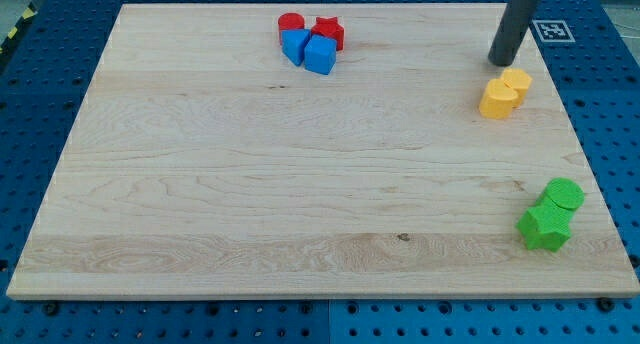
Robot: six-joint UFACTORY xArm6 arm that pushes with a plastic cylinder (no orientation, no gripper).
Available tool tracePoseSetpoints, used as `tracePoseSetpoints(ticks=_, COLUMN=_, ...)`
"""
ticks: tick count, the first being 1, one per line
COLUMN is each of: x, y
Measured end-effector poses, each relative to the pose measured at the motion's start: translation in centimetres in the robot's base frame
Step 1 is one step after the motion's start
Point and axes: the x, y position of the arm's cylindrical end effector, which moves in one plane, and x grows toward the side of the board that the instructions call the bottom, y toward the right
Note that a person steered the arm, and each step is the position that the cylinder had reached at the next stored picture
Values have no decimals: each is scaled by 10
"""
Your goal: Move the yellow blocks parallel to the green blocks
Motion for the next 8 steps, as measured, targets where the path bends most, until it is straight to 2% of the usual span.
tracePoseSetpoints(ticks=1, x=2, y=22)
tracePoseSetpoints(ticks=3, x=51, y=31)
tracePoseSetpoints(ticks=4, x=53, y=29)
tracePoseSetpoints(ticks=7, x=48, y=-33)
tracePoseSetpoints(ticks=8, x=51, y=-35)
